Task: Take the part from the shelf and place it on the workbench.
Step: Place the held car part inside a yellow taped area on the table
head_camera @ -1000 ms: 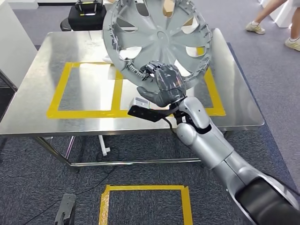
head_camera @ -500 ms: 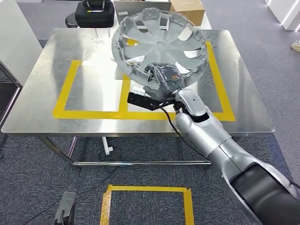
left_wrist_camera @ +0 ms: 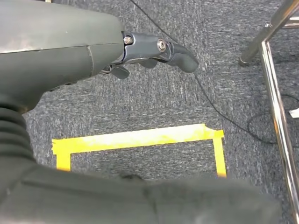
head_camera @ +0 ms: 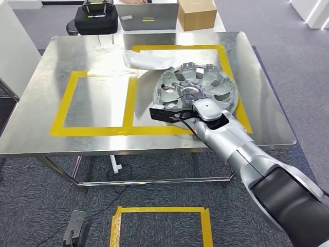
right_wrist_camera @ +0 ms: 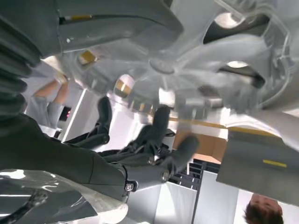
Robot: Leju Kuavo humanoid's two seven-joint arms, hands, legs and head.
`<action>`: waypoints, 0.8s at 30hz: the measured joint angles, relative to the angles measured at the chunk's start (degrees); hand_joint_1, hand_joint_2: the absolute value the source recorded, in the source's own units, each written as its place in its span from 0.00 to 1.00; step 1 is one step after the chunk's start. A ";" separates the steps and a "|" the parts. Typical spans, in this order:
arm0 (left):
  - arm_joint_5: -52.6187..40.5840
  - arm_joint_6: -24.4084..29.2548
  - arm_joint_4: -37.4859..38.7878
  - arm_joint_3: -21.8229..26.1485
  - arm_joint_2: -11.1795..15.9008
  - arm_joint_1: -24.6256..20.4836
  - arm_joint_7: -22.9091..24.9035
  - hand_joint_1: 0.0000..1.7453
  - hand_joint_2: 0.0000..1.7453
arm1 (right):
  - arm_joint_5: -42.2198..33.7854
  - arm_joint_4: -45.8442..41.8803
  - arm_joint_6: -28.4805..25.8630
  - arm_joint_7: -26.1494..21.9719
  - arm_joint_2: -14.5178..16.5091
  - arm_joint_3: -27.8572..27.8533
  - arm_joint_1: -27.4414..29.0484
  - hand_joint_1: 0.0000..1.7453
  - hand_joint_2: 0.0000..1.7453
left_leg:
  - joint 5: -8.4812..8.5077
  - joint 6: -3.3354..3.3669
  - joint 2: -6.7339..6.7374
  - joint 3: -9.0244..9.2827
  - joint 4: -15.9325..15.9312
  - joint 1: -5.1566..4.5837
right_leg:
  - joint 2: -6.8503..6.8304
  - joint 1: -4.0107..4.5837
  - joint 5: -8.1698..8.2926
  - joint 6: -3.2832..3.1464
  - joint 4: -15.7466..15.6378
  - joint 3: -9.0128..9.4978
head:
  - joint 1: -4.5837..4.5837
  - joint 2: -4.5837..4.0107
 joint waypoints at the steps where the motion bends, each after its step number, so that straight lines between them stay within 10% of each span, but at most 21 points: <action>1: 0.23 0.13 0.01 0.03 0.01 0.06 0.35 0.00 0.00 | 0.06 0.23 0.29 0.14 0.00 0.19 -0.44 0.00 0.00 | 0.16 0.26 0.01 0.88 -1.83 -0.09 | 0.09 0.08 -0.13 0.33 0.09 -0.08 | 0.00 0.00; 6: 0.74 0.47 0.01 0.52 0.15 0.63 0.84 0.00 0.00 | 0.47 1.08 0.92 0.15 0.00 0.95 -2.45 0.00 0.00 | -0.50 1.86 -0.07 1.82 -3.63 -0.10 | -0.02 -0.07 -1.72 1.74 1.62 -1.26 | 0.09 0.00; 11: 1.26 0.67 0.01 1.30 0.16 0.61 0.11 0.00 0.00 | -0.95 1.30 -1.72 -3.51 0.19 1.01 -2.53 0.00 0.00 | -0.73 2.67 -0.12 2.19 -3.72 -0.15 | -0.07 0.00 -6.41 1.69 15.44 -8.62 | 0.34 0.00; 16: 2.19 1.37 0.01 2.41 0.05 0.58 -1.10 0.00 0.00 | -6.24 -0.44 -11.20 -9.73 0.76 -1.46 -2.73 0.00 0.00 | -1.13 2.19 -0.40 2.80 -3.43 -0.39 | -0.07 0.31 1.59 0.83 2.35 -2.80 | 0.31 0.00; 21: 3.91 2.49 0.03 4.21 -0.08 1.40 -2.58 0.00 0.00 | -18.49 -11.05 -20.05 -18.37 1.76 -7.80 2.42 0.00 0.00 | -1.23 1.08 -0.34 2.46 -3.21 -0.34 | -0.08 0.38 1.61 0.10 0.37 -1.71 | 0.37 0.00; 24: 4.87 3.17 0.03 5.85 -0.07 2.20 -2.82 0.00 0.00 | -27.85 -27.11 -20.53 -21.64 1.82 -12.13 12.36 0.00 0.00 | -6.18 0.12 -0.15 0.71 2.82 -0.21 | -0.51 0.08 1.93 -0.55 -0.31 -1.42 | 0.23 0.00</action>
